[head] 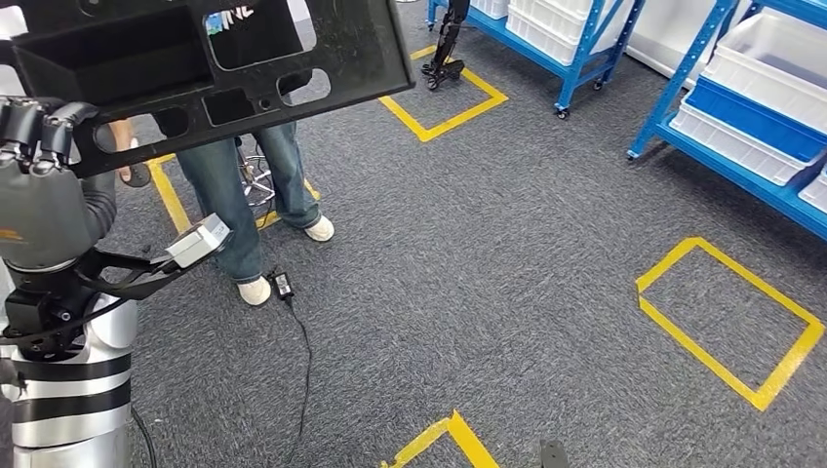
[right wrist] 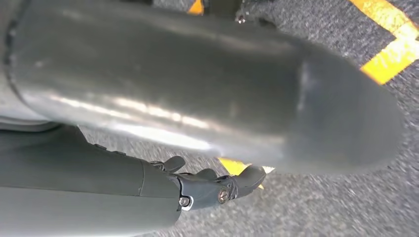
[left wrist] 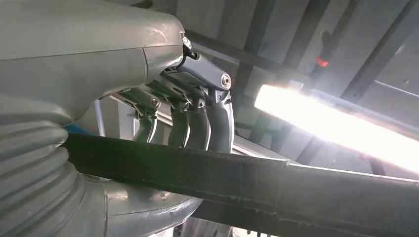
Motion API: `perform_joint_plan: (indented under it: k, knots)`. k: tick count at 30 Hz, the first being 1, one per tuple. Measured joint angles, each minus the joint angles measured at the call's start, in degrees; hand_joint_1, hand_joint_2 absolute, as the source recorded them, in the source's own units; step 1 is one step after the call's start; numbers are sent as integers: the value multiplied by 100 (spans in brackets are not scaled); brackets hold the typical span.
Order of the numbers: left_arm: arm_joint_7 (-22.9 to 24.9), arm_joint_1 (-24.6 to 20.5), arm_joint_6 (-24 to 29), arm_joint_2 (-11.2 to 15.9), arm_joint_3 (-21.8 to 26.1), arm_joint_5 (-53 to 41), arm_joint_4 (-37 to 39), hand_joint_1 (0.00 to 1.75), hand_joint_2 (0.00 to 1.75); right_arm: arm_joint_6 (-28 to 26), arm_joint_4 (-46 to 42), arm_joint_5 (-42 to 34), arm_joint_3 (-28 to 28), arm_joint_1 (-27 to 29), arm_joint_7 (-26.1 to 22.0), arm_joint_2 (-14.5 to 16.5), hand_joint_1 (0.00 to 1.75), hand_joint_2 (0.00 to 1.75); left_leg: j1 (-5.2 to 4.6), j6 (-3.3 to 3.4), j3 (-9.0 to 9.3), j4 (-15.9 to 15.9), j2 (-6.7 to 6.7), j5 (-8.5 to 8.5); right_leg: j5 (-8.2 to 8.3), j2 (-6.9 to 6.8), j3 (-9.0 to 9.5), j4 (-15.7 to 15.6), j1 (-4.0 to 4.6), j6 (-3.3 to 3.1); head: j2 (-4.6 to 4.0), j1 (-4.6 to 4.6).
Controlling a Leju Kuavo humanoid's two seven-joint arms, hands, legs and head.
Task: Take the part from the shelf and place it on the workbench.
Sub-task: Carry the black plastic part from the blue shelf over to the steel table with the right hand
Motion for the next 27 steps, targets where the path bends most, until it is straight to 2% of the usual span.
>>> perform_joint_plan:
  k: [1,2,3,4,5,6,7,8,10,11,12,14,15,16,18,19,20,21,22,23,24,25,26,27]
  knots:
    - [15,-8,1,11,-9,3,1,175,175,4,0,3,-1,-3,4,-1,0,0,-10,-23,-88,188,202,-121,13,-80,9,-22,-10,-41,0,-13]
    - [38,-13,1,17,-21,6,1,175,175,11,0,7,-1,0,11,-1,0,0,-11,-43,-223,490,438,-299,16,-161,15,-33,-8,-72,0,-26]
    - [72,-21,2,24,-32,7,3,175,175,21,0,11,-1,9,20,-3,0,0,-3,-69,-397,867,597,-495,10,-241,14,-34,6,-92,0,-39]
    - [113,-21,2,28,-46,1,7,175,175,32,0,18,-1,19,31,-6,0,0,15,-94,-569,1236,667,-654,6,-329,12,-33,17,-106,0,-40]
    - [153,-18,1,35,-58,-9,10,175,175,40,0,25,-1,26,38,-10,0,0,35,-115,-678,1472,693,-724,2,-418,9,-33,22,-109,0,-41]
    - [192,-16,1,47,-72,-19,14,175,175,46,0,33,-1,27,42,-14,0,0,53,-133,-685,1511,713,-695,-1,-506,8,-31,24,-110,0,-43]
    - [223,-16,0,61,-90,-27,16,175,175,52,0,39,-1,23,44,-15,0,0,69,-145,-567,1315,755,-569,-6,-593,12,-30,24,-107,0,-43]
    - [245,-20,-1,73,-107,-30,17,175,175,56,0,44,-1,17,44,-15,0,0,80,-152,-357,958,850,-397,-17,-673,22,-28,24,-98,0,-44]
    - [265,-37,-1,85,-143,-32,17,175,175,62,0,49,-1,11,44,-20,0,0,51,-135,53,248,1135,-165,-53,-809,42,-16,64,-54,0,-40]
    - [276,-45,0,87,-159,-34,17,175,175,74,0,50,-1,10,43,-22,0,0,28,-107,149,69,1211,-129,-70,-870,53,-11,87,-28,0,-27]
    - [291,-50,0,93,-172,-37,17,175,175,91,0,51,-1,8,43,-25,0,0,-1,-71,171,4,1217,-134,-82,-932,62,-11,107,-5,1,-14]
    - [325,-61,1,116,-185,-49,17,175,175,139,-1,51,-1,-8,40,-21,0,0,-11,17,150,-23,1046,-108,-107,-1038,66,-6,97,37,1,6]
    - [337,-73,1,128,-191,-56,16,175,175,156,-1,52,-1,-17,39,-19,0,0,-4,58,149,-42,969,-90,-152,-956,39,53,80,57,1,9]
    - [350,-88,2,136,-202,-66,16,175,175,175,-1,54,-1,-24,37,-16,0,0,9,101,148,-60,894,-69,-239,-799,-35,207,63,67,1,16]
    - [399,-113,1,139,-239,-80,22,175,175,212,-1,62,0,-22,33,-15,0,0,27,160,134,-74,743,-38,-519,-394,-353,855,37,47,0,48]
    - [433,-118,1,142,-260,-90,30,175,175,227,1,66,1,-11,33,-15,0,0,27,179,121,-74,657,-28,-654,-292,-557,1248,32,35,0,58]
    - [473,-118,0,146,-279,-97,41,175,175,237,2,69,2,0,33,-15,0,0,26,187,112,-73,557,-21,-732,-246,-720,1543,31,39,0,66]
    - [513,-118,-1,157,-301,-104,53,175,175,242,3,73,2,9,33,-16,0,0,26,190,106,-71,458,-15,-732,-223,-803,1662,28,61,0,67]
    - [555,-118,-2,170,-321,-110,61,175,175,247,4,79,2,13,33,-17,0,0,27,187,105,-70,362,-9,-634,-201,-759,1525,20,100,0,68]
    - [600,-120,-2,187,-341,-111,66,175,175,252,4,85,2,11,33,-19,0,0,30,178,105,-69,268,-1,-473,-147,-613,1187,2,145,0,69]
    - [637,-124,-3,203,-359,-111,68,175,175,258,4,90,2,6,33,-21,0,0,34,161,100,-67,183,8,-309,-11,-425,766,-30,185,0,70]
    - [669,-130,-3,217,-371,-112,68,175,175,266,4,93,2,2,33,-21,0,0,25,139,89,-59,100,16,-169,120,-244,400,-51,200,0,69]
    - [691,-139,-3,230,-381,-112,67,175,175,272,5,95,2,0,33,-20,0,0,18,111,70,-55,35,28,-87,216,-127,171,-66,193,0,65]
    - [704,-146,-3,248,-389,-113,67,175,175,276,5,95,2,-3,33,-18,0,0,15,77,50,-58,-28,44,-54,263,-79,80,-63,169,0,62]
